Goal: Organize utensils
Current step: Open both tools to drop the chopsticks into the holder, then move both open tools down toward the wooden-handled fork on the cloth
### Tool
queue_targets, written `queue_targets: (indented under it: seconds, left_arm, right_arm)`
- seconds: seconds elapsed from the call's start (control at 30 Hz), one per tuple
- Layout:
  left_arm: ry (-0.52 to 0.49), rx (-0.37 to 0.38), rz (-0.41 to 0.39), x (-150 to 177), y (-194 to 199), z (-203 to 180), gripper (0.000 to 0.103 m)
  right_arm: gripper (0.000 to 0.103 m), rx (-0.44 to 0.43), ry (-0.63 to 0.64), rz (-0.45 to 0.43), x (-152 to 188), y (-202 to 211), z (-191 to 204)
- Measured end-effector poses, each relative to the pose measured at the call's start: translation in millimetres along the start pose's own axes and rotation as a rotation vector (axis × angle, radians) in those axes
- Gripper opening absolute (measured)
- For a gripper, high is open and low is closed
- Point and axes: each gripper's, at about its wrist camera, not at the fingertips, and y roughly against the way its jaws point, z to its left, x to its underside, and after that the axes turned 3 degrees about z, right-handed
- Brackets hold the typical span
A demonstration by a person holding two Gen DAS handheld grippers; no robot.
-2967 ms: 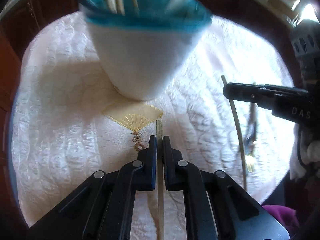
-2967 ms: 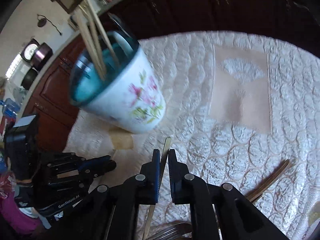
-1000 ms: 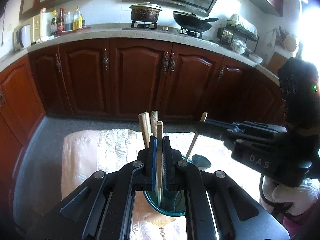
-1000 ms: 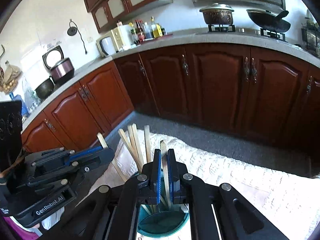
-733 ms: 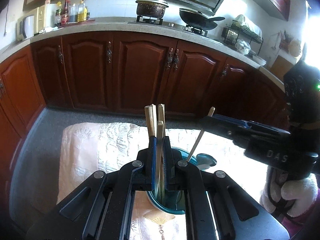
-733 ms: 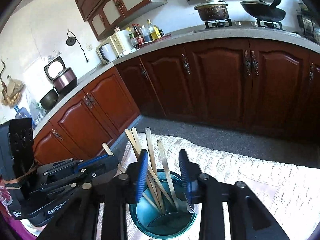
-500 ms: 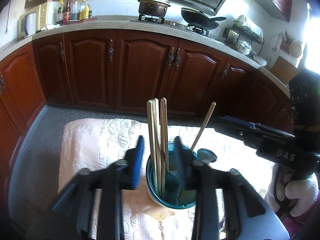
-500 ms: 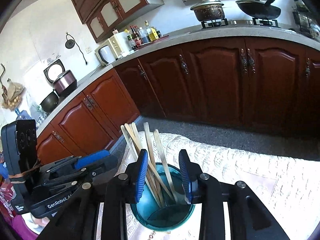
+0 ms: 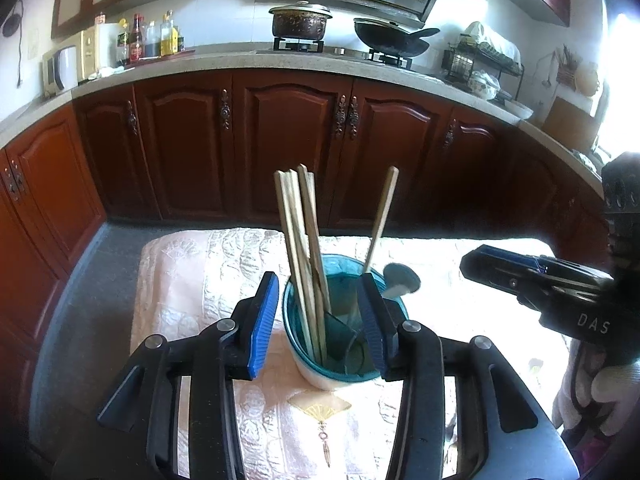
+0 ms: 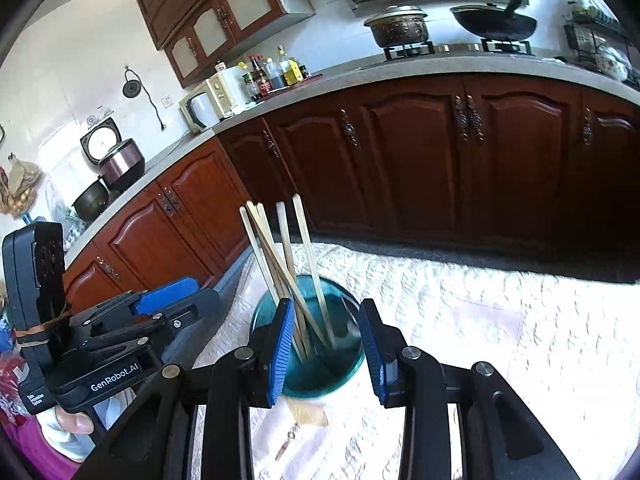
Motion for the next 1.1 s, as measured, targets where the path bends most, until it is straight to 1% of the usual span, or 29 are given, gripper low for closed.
queue_targets:
  seconds: [0.17, 0.4, 0.67, 0.87, 1.03, 1.07, 1.1]
  left_arm:
    - [-0.022, -0.018, 0.001, 12.9, 1.8, -11.2, 0.040]
    - [-0.029, -0.010, 0.026, 27.3, 1.0, -20.8, 0.040]
    - [-0.044, -0.003, 0.027, 39.5, 4.7, -33.4, 0.040]
    - [-0.043, 0.023, 0.052, 46.6, 2.1, -39.1, 0.044]
    - [-0.055, 0.061, 0.081, 56.8, -1.0, -47.8, 0.045]
    - [-0.061, 0.077, 0.087, 59.6, -1.5, -50.0, 0.046]
    - [-0.067, 0.091, 0.091, 61.3, -2.1, -52.3, 0.051]
  right_arm:
    - [0.033, 0.028, -0.006, -0.001, 18.6, 13.4, -4.1]
    - [0.034, 0.044, -0.024, 0.001, 35.4, 25.5, -8.0]
    - [0.035, 0.078, -0.029, 0.000, 51.4, 36.5, -9.7]
    - [0.036, 0.091, -0.046, 0.011, 63.5, 42.5, -18.9]
    - [0.038, 0.113, -0.084, 0.039, 78.5, 44.8, -38.6]
    - [0.039, 0.120, -0.103, 0.048, 84.9, 45.3, -47.0]
    - [0.039, 0.125, -0.121, 0.055, 91.4, 45.6, -55.1]
